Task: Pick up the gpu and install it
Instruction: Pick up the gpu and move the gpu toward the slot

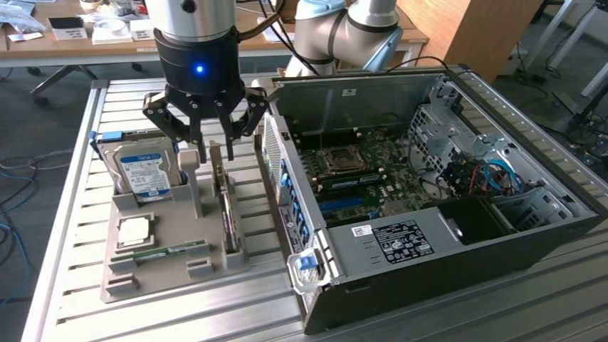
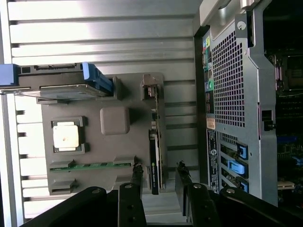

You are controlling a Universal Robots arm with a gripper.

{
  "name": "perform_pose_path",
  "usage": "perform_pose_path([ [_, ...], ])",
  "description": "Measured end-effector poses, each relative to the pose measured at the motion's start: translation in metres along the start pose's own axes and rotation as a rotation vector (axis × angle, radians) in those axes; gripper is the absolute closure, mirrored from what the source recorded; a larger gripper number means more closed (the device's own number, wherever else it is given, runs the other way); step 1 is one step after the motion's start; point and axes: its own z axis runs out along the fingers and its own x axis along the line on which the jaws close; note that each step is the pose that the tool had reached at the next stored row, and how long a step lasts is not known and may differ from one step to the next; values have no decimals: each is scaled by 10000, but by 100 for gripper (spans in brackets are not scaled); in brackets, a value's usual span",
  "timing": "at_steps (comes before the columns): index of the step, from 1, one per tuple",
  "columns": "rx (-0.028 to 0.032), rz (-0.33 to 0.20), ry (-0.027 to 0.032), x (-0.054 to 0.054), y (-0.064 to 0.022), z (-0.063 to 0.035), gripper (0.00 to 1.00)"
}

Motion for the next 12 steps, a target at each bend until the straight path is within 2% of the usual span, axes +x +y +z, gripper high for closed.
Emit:
perform_pose_path([
  [12,0,0,0,0,0,10,58],
])
